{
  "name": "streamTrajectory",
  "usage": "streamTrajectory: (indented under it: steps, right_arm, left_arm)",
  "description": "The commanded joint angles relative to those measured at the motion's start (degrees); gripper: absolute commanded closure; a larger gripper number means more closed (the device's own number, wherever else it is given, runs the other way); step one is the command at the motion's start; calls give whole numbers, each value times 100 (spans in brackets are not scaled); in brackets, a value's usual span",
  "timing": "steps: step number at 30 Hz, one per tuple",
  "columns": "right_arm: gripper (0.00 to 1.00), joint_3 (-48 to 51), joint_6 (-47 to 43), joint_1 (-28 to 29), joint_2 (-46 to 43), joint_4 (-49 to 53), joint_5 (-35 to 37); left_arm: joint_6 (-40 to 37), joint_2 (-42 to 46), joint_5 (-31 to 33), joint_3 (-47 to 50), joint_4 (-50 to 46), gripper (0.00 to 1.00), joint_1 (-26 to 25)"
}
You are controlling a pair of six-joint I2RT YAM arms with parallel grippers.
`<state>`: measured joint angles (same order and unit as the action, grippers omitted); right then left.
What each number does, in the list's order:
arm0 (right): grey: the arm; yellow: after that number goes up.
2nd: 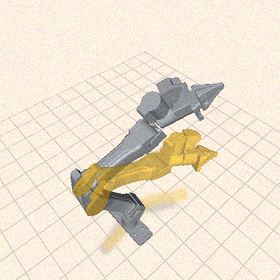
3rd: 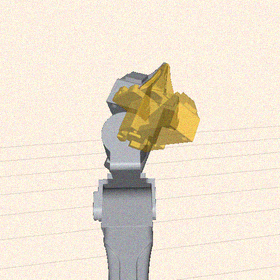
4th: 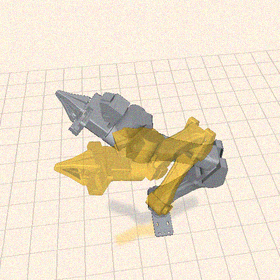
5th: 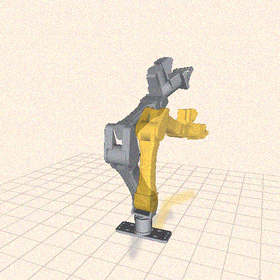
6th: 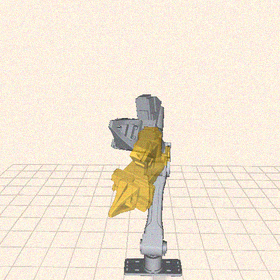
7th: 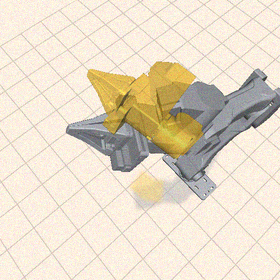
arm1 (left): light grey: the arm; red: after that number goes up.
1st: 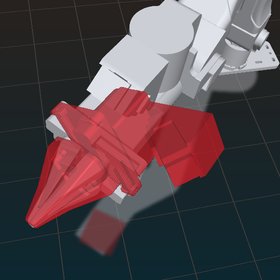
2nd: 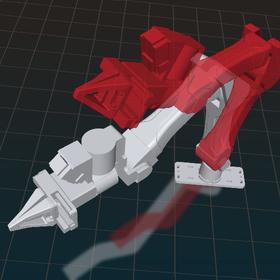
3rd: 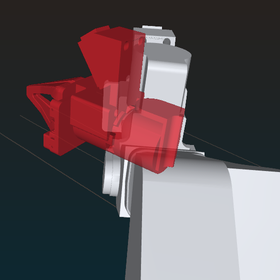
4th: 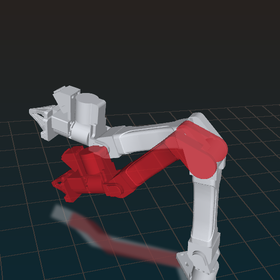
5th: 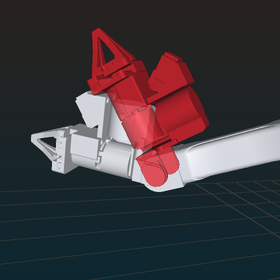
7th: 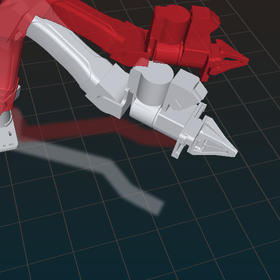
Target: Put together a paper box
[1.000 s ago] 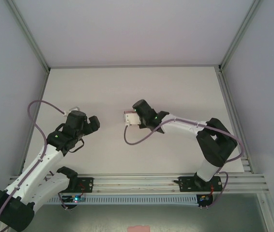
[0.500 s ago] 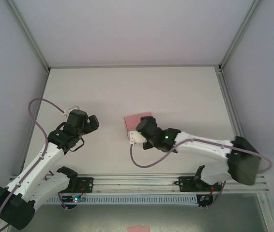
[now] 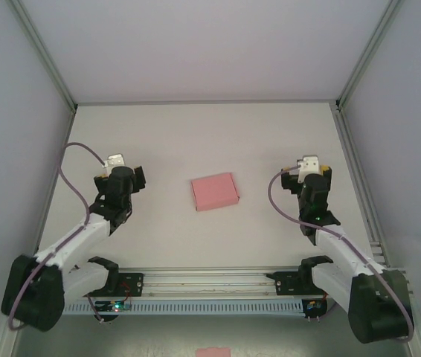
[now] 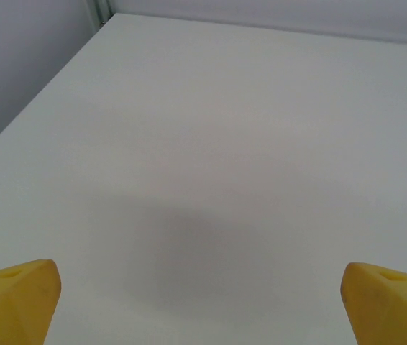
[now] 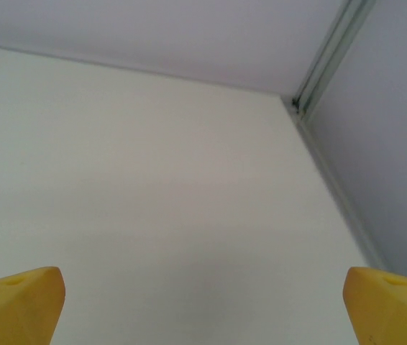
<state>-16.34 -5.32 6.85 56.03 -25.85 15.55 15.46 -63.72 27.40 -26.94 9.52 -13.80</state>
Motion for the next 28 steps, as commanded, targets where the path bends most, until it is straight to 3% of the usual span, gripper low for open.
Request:
streamTrajectory:
  steps: [1,3,5,6,9,10,11,12,13,14,16,18,20,22,28]
  right_arm:
    - [2,126,470,-134,510,-1636,-501]
    - [2,378,144,-132,1183,-2773,-716]
    - [2,620,192,-145,1893,-3880,-740]
    - [2,640,133,-152,2220,-4109,-837]
    - [2,460,188,-198,3436,-5243,-1014]
    - [2,292,362,-225,3281,-4686,-588]
    - [2,-120,548,-332,2959,-3358,-452]
    - [2,-363,672,-480,2999,-2944,-647]
    - [2,-133,712,-585,3113,-3608,-912]
    - [2,-96,758,-597,3227,-3885,-869]
    - [2,-182,710,-589,3062,-3421,-875]
    - [2,-190,673,-571,3090,-3436,-870]
    - [2,-172,644,-553,3122,-3535,-885]
    - [2,-212,621,-545,3094,-3390,-913]
    - [2,-217,621,-545,3098,-3393,-914]
  left_arm:
    - [-875,-784,-177,212,2122,0,413]
    - [-1200,-1236,-706,100,2156,0,505]
    - [-1389,-1764,-764,180,2874,0,535]
    - [-1465,-1751,-829,34,2486,0,535]
    - [-1601,-1735,-1493,170,2787,0,783]
    - [-1609,-1834,-1745,365,3284,0,957]
    - [-1303,-2233,-1953,660,4148,0,1238]
    - [-1133,-2814,-1940,821,5373,0,1433]
    - [-1141,-2703,-2241,845,5070,0,1467]
    - [-1049,-2322,-2173,576,3904,0,1468]
    - [-1282,-2709,-2267,624,4719,0,1390]
    - [-1207,-2462,-2229,401,3810,0,1396]
    - [-1256,-2655,-2218,532,4440,0,1387]
    - [-1220,-2498,-2228,429,3930,0,1382]
    - [-1248,-2551,-2223,471,4110,0,1385]
